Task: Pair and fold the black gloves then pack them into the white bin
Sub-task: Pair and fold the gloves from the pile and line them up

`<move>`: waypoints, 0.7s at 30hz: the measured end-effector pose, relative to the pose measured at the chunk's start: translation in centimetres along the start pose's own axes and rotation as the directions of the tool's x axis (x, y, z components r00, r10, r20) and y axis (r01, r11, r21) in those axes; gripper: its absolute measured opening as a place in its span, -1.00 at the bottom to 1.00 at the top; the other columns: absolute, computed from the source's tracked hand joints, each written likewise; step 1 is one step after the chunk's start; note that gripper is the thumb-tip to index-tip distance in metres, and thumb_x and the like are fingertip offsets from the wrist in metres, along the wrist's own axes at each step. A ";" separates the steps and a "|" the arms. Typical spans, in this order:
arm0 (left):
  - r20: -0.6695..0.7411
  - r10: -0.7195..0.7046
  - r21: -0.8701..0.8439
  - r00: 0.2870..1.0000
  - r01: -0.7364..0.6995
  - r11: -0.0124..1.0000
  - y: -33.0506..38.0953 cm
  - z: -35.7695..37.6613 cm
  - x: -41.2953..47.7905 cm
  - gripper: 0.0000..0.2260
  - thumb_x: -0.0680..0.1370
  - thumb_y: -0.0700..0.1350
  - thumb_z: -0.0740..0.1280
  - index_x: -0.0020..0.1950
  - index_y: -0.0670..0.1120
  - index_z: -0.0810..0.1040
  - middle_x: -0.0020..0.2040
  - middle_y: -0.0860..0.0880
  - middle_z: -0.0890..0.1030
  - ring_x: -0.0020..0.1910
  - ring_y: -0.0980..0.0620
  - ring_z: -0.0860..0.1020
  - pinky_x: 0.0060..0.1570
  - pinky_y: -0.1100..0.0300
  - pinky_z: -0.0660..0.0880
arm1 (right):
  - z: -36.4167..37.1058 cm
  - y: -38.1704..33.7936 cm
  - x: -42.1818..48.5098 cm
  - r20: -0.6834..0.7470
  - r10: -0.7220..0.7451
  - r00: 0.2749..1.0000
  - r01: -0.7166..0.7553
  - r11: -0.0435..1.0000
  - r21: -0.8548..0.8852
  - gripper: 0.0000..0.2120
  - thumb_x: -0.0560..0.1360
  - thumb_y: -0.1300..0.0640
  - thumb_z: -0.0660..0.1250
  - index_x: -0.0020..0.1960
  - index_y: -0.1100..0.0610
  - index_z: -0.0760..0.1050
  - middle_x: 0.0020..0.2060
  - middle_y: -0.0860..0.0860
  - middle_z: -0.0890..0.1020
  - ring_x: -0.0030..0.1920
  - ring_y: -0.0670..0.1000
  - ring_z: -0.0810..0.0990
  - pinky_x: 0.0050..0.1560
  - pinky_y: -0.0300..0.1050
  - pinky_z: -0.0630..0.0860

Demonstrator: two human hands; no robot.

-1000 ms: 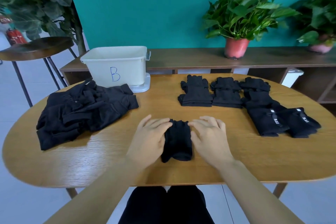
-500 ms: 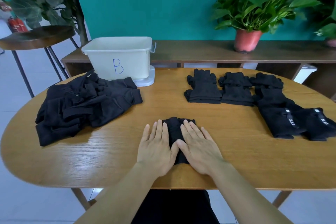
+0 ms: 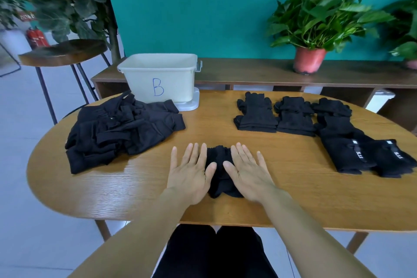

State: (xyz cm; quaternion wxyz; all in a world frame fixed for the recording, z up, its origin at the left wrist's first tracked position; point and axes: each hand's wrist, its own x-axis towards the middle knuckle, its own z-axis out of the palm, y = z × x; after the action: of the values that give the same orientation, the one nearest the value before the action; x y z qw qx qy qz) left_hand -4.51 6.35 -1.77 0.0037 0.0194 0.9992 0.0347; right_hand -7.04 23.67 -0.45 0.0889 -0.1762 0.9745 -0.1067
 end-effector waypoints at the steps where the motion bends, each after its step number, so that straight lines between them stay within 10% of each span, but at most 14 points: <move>1: -0.021 -0.011 -0.003 1.000 0.011 1.000 -0.5 -0.3 -0.1 -0.43 0.64 0.21 -0.31 0.59 -0.02 -0.28 0.62 -0.01 -0.16 0.57 0.04 -0.27 0.49 -0.12 -0.38 | -0.4 -0.2 -0.1 -0.025 -0.007 1.000 0.007 1.000 -0.001 -0.40 0.66 -0.19 -0.27 0.59 0.07 -0.27 0.58 -0.03 -0.23 0.55 -0.09 -0.30 0.53 0.05 -0.34; 9: -0.141 0.016 0.016 0.990 -0.014 1.000 -4.1 -0.8 -2.1 -0.21 0.47 0.27 -0.51 0.62 -0.04 -0.12 0.63 -0.01 -0.04 0.59 0.08 -0.17 0.49 -0.01 -0.40 | -2.2 -2.5 -0.7 -0.121 -0.047 0.992 0.040 0.997 -0.062 -0.44 0.68 -0.12 -0.20 0.61 0.08 -0.19 0.60 -0.02 0.01 0.58 -0.06 -0.17 0.54 0.09 -0.24; 21: -0.226 -0.028 0.042 0.974 0.038 0.998 -10.2 -3.6 -4.4 -0.53 0.71 0.06 -0.14 0.60 -0.02 0.12 0.60 0.04 0.14 0.58 0.15 0.00 0.52 0.04 -0.32 | -2.9 -8.1 1.0 -0.184 -0.159 0.970 0.138 0.983 -0.121 -0.49 0.70 -0.06 -0.12 0.60 0.06 -0.05 0.54 -0.04 0.24 0.58 -0.03 -0.08 0.51 0.10 -0.16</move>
State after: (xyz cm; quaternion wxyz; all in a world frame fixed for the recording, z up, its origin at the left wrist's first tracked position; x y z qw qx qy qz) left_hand -0.58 -4.23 1.16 -0.1096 -0.0011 0.9939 0.0135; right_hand -5.99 16.41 4.16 -0.0236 -0.2423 0.9669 -0.0771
